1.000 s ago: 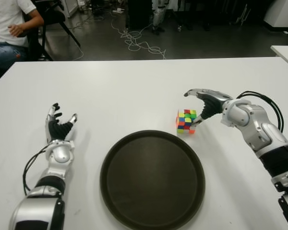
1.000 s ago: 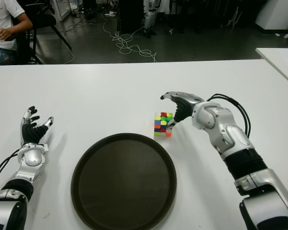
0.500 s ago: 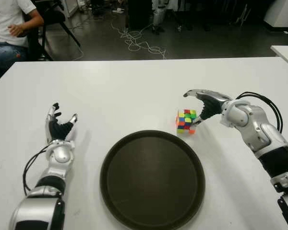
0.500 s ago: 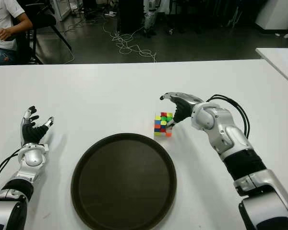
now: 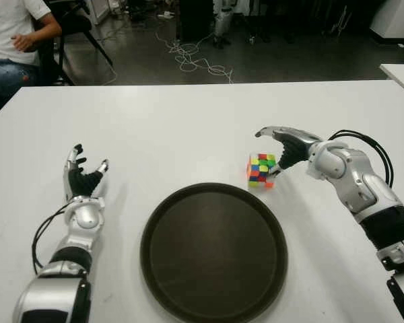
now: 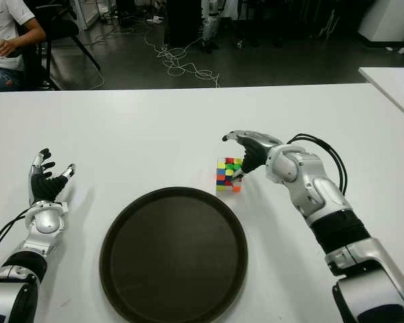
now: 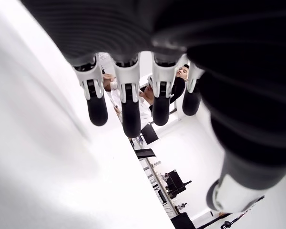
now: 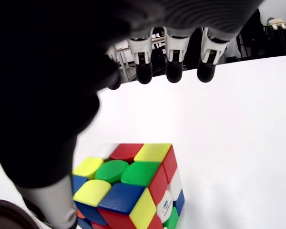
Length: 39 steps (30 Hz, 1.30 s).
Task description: Pick up the Rubik's Cube and put it in the plate
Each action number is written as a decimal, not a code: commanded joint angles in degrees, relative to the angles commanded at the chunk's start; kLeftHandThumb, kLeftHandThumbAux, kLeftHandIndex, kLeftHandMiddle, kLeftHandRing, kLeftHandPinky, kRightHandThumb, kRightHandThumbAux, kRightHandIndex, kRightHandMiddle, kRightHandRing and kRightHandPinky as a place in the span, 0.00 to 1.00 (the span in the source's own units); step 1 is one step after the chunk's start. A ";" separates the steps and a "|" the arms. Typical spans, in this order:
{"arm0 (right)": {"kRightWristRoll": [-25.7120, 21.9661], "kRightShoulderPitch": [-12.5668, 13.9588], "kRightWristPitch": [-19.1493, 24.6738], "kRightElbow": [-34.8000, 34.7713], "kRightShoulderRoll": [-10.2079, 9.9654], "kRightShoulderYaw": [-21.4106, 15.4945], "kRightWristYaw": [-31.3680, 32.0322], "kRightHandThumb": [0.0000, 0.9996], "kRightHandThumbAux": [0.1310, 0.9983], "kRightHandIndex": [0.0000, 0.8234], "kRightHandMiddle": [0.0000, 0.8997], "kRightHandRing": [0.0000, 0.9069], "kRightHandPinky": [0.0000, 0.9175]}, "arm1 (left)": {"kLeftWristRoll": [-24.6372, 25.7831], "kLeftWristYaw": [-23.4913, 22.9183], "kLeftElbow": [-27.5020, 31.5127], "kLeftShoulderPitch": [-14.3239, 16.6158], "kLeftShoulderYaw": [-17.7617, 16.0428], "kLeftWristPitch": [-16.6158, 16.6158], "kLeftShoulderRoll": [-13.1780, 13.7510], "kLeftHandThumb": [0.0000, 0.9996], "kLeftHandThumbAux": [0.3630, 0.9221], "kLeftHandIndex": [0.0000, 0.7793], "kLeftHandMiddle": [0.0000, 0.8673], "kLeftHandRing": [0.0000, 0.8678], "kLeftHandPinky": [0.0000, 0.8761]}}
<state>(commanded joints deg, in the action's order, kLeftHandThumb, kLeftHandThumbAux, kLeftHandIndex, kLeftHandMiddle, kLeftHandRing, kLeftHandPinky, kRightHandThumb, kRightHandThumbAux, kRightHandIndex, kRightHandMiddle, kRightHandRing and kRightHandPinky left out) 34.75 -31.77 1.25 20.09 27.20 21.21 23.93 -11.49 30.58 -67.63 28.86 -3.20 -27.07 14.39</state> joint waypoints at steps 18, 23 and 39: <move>0.12 -0.30 1.10 0.08 -0.46 0.69 1.00 0.00 0.83 0.00 0.02 0.03 0.01 | -0.46 0.17 0.23 -0.18 0.26 -0.19 0.20 0.00 0.64 0.14 0.18 0.17 0.15; -0.27 -0.31 1.43 1.26 -0.82 0.64 0.44 0.00 0.82 0.00 0.03 0.03 0.01 | -0.29 0.09 0.24 -0.20 0.12 0.02 0.18 0.00 0.66 0.14 0.18 0.18 0.18; 0.84 -2.02 1.51 9.60 -2.34 1.80 -2.15 0.00 0.74 0.00 0.06 0.06 0.02 | -0.26 -0.20 0.40 -0.30 0.03 -0.39 0.28 0.01 0.68 0.14 0.19 0.22 0.27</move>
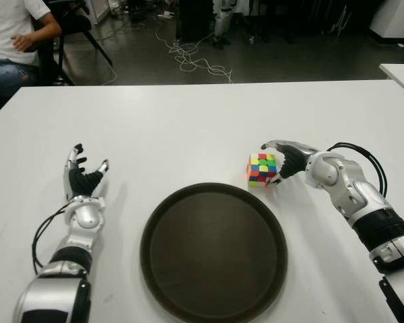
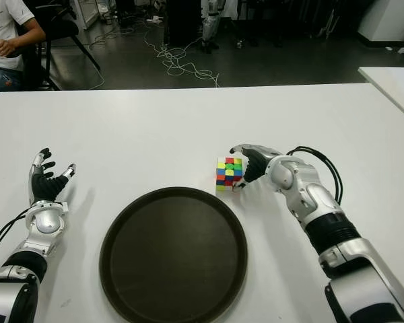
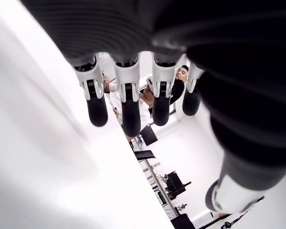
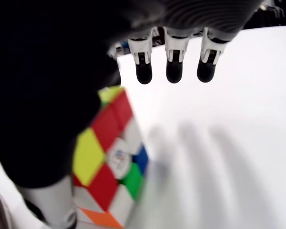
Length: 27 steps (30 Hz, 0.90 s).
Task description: Pick up the Rubik's Cube and put it in the plate
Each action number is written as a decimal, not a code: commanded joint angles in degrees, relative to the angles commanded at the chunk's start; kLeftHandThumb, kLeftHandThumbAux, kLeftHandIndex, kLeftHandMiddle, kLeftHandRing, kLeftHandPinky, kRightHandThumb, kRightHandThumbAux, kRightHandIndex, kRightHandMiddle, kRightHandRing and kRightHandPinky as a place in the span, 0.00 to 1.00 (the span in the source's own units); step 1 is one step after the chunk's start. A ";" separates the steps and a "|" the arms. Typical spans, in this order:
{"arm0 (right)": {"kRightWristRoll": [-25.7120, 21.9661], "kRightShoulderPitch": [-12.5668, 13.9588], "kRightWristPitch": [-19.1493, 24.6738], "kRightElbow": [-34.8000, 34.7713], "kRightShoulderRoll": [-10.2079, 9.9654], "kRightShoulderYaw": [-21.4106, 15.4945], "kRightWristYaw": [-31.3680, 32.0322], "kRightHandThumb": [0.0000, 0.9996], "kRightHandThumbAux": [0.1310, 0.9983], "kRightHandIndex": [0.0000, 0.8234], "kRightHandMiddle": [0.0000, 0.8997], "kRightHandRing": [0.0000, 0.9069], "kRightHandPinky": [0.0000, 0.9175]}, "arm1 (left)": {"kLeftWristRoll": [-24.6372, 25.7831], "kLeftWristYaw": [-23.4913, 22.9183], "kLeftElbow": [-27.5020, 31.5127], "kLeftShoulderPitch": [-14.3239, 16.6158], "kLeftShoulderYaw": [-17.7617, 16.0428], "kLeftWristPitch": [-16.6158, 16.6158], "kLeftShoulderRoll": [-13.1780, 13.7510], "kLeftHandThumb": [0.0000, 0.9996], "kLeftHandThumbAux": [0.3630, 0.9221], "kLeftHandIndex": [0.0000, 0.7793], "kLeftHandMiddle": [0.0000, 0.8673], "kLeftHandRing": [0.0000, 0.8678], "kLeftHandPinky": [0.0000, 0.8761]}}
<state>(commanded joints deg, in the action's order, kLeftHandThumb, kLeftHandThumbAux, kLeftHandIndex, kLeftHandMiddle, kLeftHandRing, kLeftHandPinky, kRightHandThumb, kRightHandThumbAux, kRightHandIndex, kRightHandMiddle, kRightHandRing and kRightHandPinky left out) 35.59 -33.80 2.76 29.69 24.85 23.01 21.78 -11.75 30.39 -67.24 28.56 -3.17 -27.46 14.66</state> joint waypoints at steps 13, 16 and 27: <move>0.41 -0.20 -0.88 1.25 -0.21 0.65 -0.75 0.00 0.72 0.00 0.05 0.05 0.01 | 0.51 -0.19 -0.05 0.02 -0.40 0.06 -0.24 0.04 0.68 0.15 0.18 0.18 0.19; 0.37 -0.17 -1.35 1.40 -0.17 0.75 -1.12 0.00 0.72 0.00 0.05 0.05 0.01 | 0.74 -0.36 -0.10 0.00 -0.53 -0.17 -0.26 0.04 0.68 0.15 0.17 0.17 0.17; -0.12 -0.18 -1.28 1.38 -0.26 0.61 -0.74 0.00 0.72 0.02 0.06 0.05 0.01 | 0.24 -0.22 -0.24 0.05 -0.20 -0.08 0.01 0.01 0.62 0.14 0.17 0.18 0.19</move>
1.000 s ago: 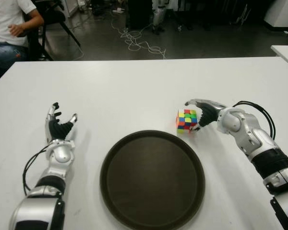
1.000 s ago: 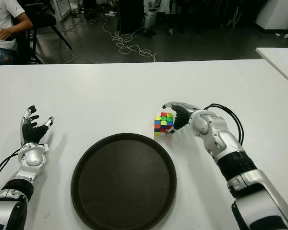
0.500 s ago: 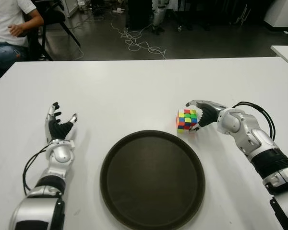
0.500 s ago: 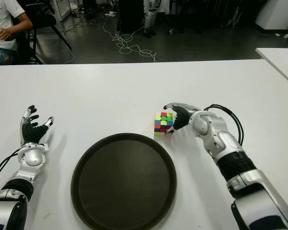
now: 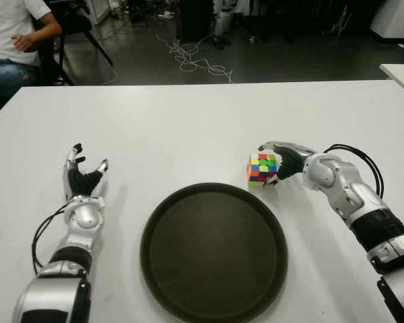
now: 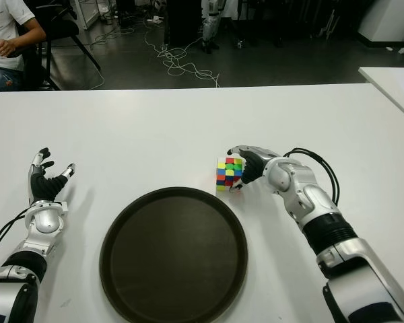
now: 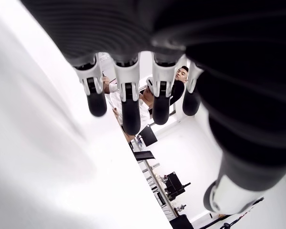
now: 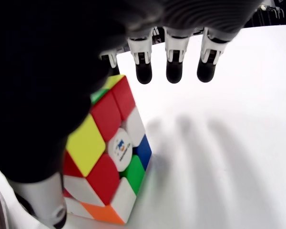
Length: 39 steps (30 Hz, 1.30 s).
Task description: Pick up the Rubik's Cube and put it in the plate
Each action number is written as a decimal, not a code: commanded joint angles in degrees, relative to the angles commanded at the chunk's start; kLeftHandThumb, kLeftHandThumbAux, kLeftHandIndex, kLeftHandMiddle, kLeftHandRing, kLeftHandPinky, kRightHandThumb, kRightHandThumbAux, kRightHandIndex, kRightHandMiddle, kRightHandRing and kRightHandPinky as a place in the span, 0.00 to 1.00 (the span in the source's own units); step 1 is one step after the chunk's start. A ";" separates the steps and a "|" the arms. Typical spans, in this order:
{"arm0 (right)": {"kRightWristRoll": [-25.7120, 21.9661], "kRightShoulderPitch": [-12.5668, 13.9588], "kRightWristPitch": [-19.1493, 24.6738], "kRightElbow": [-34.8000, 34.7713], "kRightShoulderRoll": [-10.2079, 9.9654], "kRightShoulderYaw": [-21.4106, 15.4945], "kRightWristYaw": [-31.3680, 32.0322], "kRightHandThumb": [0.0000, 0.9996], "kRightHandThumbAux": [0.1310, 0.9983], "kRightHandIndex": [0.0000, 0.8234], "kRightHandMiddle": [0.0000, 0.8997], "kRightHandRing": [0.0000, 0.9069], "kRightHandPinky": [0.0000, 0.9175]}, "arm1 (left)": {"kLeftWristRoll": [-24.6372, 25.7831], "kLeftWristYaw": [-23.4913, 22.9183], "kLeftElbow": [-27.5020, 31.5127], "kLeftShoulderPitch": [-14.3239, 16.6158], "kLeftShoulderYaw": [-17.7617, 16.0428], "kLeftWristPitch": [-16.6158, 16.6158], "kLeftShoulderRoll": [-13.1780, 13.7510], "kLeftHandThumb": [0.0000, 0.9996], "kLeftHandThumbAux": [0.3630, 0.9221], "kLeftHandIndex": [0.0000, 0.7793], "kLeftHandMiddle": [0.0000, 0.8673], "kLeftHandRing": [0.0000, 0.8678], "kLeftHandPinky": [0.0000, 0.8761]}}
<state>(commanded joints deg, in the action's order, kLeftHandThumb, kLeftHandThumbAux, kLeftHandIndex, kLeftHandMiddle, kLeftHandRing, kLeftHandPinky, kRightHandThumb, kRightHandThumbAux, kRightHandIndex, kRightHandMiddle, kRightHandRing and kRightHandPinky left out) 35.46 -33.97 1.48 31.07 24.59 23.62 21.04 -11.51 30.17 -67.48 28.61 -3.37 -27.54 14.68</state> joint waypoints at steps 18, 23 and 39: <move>0.39 0.05 0.06 -0.29 0.07 0.15 -0.41 0.00 0.72 0.00 0.05 0.04 0.01 | 0.39 -0.26 0.08 0.20 -0.30 0.34 -0.29 0.02 0.66 0.14 0.20 0.21 0.24; 0.91 -0.46 0.21 0.10 0.21 0.66 0.10 0.00 0.72 0.00 0.05 0.04 0.00 | 0.50 -0.29 0.01 0.27 -0.35 0.29 -0.32 0.03 0.66 0.15 0.19 0.20 0.23; -0.25 -0.86 -3.81 1.24 0.37 0.26 -1.67 0.00 0.81 0.02 0.06 0.06 0.03 | 0.25 -0.31 -0.14 0.36 -0.16 0.64 -0.15 0.03 0.66 0.14 0.17 0.18 0.20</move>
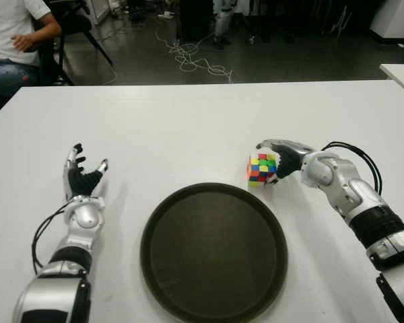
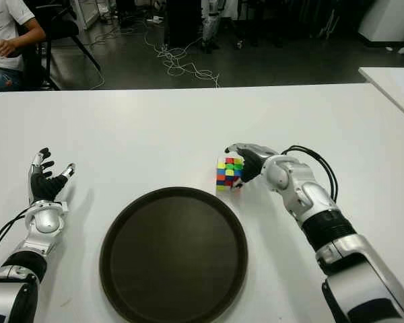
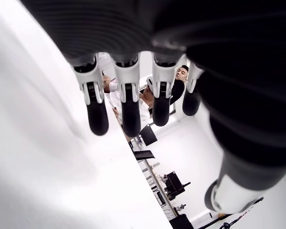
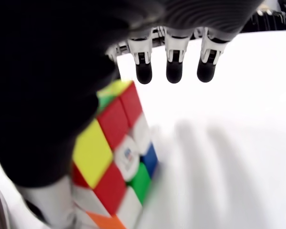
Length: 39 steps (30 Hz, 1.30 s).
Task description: Pick up the Rubik's Cube and put it in the plate
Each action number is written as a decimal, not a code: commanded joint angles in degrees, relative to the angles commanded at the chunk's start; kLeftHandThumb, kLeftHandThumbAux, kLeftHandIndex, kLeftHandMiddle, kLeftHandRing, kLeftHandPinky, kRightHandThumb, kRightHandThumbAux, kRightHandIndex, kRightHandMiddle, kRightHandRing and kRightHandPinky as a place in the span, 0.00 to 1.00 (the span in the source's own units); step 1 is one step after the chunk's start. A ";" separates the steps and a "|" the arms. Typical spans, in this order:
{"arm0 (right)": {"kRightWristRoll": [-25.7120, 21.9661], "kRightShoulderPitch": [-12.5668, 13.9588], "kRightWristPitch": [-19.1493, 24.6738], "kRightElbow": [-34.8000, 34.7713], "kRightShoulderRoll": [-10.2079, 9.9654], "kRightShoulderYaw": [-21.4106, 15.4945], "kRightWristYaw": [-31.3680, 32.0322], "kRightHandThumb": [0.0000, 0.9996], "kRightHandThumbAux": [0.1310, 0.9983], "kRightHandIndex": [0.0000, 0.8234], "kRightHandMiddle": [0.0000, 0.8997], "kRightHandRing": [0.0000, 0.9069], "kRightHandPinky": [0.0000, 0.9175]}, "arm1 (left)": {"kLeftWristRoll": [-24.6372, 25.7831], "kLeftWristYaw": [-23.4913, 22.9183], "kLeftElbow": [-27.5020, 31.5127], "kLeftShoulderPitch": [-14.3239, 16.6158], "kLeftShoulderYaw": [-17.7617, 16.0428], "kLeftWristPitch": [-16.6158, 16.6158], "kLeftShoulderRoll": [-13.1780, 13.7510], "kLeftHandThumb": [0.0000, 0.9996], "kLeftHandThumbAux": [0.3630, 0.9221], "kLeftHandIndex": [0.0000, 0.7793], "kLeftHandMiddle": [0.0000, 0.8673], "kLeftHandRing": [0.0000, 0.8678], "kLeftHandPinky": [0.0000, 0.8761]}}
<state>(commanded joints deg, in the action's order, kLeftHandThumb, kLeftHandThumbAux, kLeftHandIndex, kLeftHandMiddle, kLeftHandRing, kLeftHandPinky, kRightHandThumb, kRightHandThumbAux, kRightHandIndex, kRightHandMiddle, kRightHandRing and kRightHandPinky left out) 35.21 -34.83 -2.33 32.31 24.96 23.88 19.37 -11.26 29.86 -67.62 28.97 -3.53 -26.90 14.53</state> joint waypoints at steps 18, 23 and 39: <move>0.45 -0.65 2.46 -0.72 -0.53 0.83 1.99 0.00 0.79 0.01 0.08 0.09 0.04 | -0.65 0.76 -0.01 -0.03 0.44 0.03 0.09 0.01 0.65 0.15 0.18 0.19 0.22; 0.26 -0.62 1.81 -0.73 -0.58 0.75 1.88 0.00 0.79 0.00 0.08 0.09 0.04 | -0.90 0.88 0.08 -0.09 0.67 -0.11 0.20 0.01 0.64 0.15 0.18 0.20 0.24; 0.61 -1.15 0.36 1.10 -1.49 1.37 0.86 0.00 0.78 0.01 0.08 0.09 0.04 | -0.41 0.26 0.13 -0.26 0.14 -0.66 0.03 0.01 0.64 0.13 0.17 0.18 0.21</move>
<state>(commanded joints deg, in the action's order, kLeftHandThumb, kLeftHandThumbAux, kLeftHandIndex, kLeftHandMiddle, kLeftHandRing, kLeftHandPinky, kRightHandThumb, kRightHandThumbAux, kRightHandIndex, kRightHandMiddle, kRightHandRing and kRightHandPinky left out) 35.81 -35.98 -1.98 33.42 23.47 25.25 20.23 -11.67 30.12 -67.49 28.71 -3.39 -27.56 14.56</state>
